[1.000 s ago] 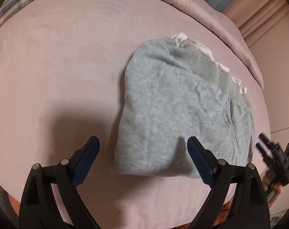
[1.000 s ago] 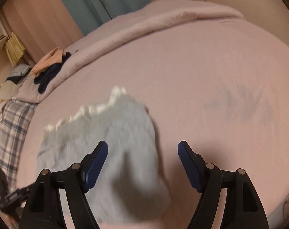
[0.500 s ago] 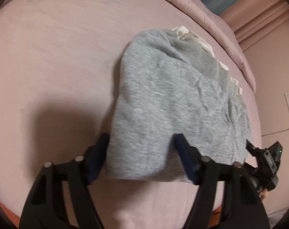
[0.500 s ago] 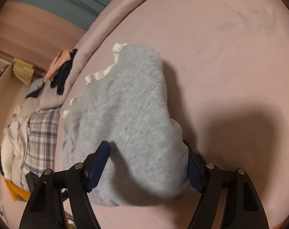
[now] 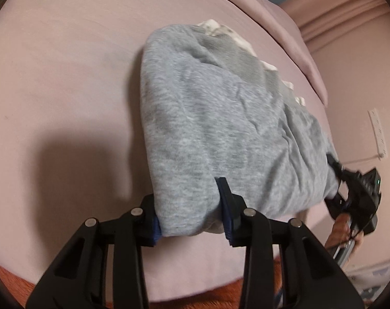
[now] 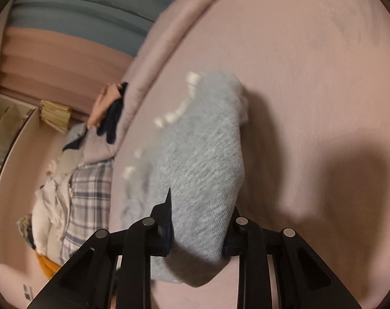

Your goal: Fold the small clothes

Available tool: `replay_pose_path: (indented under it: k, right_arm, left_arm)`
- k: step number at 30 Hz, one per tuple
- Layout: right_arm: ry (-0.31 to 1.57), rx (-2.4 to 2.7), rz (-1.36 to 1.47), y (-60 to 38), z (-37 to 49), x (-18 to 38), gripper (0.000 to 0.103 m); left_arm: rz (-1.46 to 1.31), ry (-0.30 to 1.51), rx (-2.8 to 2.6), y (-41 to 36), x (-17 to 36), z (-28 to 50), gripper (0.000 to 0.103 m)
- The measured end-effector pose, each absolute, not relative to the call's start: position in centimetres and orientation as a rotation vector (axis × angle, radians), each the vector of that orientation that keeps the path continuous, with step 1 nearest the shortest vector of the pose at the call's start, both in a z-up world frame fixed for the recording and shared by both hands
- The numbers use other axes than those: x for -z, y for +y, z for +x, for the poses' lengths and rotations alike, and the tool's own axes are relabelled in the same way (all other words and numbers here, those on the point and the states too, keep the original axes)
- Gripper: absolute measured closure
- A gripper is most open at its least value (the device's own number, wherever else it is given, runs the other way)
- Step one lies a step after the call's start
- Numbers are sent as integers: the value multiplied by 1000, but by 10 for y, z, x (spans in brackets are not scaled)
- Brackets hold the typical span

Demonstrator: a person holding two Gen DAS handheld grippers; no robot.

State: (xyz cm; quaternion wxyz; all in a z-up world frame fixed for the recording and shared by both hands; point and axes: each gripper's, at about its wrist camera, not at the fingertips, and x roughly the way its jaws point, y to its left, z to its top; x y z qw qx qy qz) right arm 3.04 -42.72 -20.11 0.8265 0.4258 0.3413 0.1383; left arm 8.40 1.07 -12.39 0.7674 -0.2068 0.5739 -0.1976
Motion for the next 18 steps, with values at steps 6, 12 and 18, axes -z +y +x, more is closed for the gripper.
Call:
replay_pose_path:
  k: [6,12,18]
  right_arm:
    - [664,-208,776,-438,7,164,76]
    - [656,-125,461,-400,3,128,77]
    - [635,-116,150,-340,15,100,77]
  left_arm:
    - [-368,1246,462,-5,116,67,55]
    - [-308,1145,374,11,87,66,37]
    - [-279,1083,279,33,70,67,28]
